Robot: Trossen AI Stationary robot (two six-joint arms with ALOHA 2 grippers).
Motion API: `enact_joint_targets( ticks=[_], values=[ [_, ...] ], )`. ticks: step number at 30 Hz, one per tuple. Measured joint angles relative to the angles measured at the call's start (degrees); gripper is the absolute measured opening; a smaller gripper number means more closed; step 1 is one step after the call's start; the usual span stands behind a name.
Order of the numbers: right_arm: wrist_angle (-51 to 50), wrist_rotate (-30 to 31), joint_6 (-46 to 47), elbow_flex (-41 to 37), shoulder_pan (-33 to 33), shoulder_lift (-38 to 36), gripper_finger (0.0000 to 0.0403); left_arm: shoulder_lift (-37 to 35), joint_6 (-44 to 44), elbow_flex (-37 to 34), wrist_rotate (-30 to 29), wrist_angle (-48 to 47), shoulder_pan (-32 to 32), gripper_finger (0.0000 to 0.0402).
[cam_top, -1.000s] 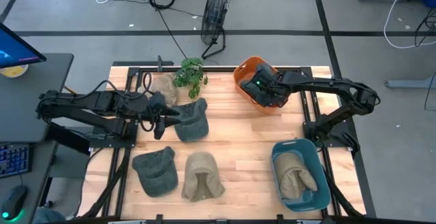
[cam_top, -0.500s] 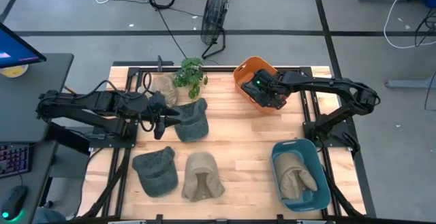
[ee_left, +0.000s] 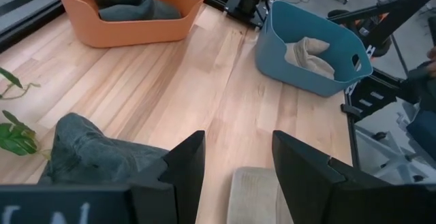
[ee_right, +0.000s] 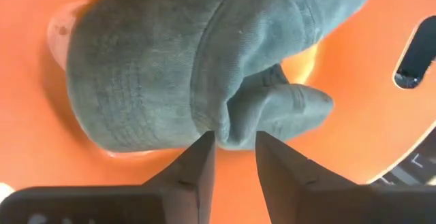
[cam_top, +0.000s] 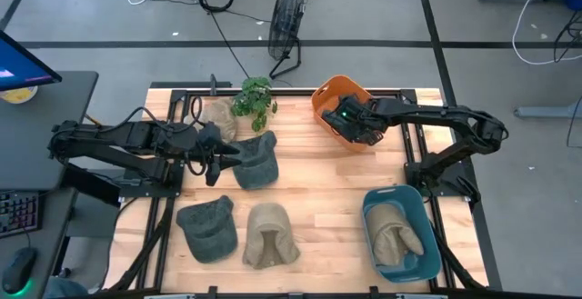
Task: Pick & Place hat
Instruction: Put the top gray cap into the orange bin
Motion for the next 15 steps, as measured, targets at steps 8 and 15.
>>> enact_joint_targets(
  ticks=[8, 15],
  values=[
    [-4.6, 0.0, 10.7, 0.0, 5.7, -5.8, 0.0112, 0.0, -3.6, 0.0, -0.2, -1.8, 0.1, 0.0174],
    [-15.4, -9.1, 30.8, 0.0, 11.0, -11.4, 0.0112, 0.8, -4.2, 0.0, -3.3, -2.7, 0.3, 0.0174]
  ],
)
